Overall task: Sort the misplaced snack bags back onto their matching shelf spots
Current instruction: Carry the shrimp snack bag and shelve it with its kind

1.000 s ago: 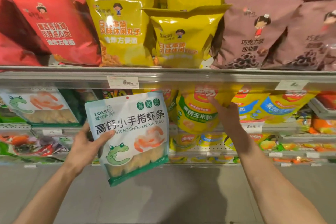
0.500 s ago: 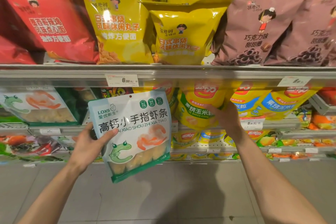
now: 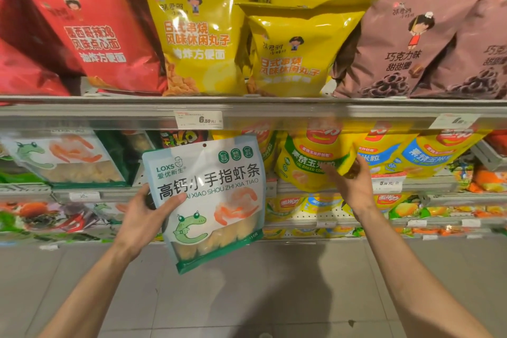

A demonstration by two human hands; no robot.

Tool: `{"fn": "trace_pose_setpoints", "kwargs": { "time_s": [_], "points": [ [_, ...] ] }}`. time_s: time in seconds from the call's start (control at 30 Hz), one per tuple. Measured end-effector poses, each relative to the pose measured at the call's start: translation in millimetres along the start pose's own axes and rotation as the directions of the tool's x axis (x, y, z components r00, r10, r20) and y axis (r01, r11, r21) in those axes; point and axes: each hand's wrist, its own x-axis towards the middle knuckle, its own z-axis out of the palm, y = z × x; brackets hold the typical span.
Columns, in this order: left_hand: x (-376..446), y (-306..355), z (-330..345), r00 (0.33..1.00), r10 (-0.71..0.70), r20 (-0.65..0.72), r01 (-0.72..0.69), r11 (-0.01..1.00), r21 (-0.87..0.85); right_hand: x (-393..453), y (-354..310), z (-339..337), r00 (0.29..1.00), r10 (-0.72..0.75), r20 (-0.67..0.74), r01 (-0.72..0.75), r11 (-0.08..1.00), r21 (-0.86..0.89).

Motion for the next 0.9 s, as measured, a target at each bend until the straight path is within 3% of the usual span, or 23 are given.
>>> {"fn": "trace_pose_setpoints", "kwargs": {
  "time_s": [0.1, 0.17, 0.27, 0.37, 0.5, 0.7, 0.9],
  "points": [
    [0.6, -3.5, -9.0, 1.0, -0.018, 0.017, 0.019, 0.999, -0.028, -37.1, 0.3, 8.8, 0.979, 0.038, -0.201, -0.045, 0.999, -0.028],
    [0.7, -4.2, -17.3, 0.999, -0.029, 0.026, 0.03, 0.999, -0.045, -63.4, 6.7, 22.7, 0.978, -0.001, -0.209, -0.012, 0.998, -0.057],
    [5.8, -6.4, -33.9, 0.999, -0.031, 0.04, 0.033, 0.999, -0.038, -93.8, 15.9, 62.8, 0.996, 0.05, 0.079, -0.035, 0.983, -0.18],
    [15.0, -6.0, -54.5, 0.997, -0.044, 0.06, 0.046, 0.998, -0.039, -115.2, 13.2, 121.9, 0.921, 0.087, 0.381, -0.003, 0.976, -0.218],
    [32.0, -4.0, -86.1, 0.996, -0.045, 0.076, 0.051, 0.996, -0.078, -126.5, 1.3, 190.1, 0.864, 0.081, 0.498, 0.008, 0.985, -0.173],
    [59.1, 1.0, -119.9, 0.999, -0.006, 0.051, 0.009, 0.998, -0.058, -138.8, -30.5, 251.6, 0.948, 0.024, 0.318, -0.005, 0.998, -0.062],
    [77.5, 9.0, -131.8, 0.995, 0.048, 0.09, -0.046, 0.999, -0.022, -131.6, -44.1, 277.5, 0.983, -0.013, 0.181, 0.017, 1.0, -0.023]
  ]
}}
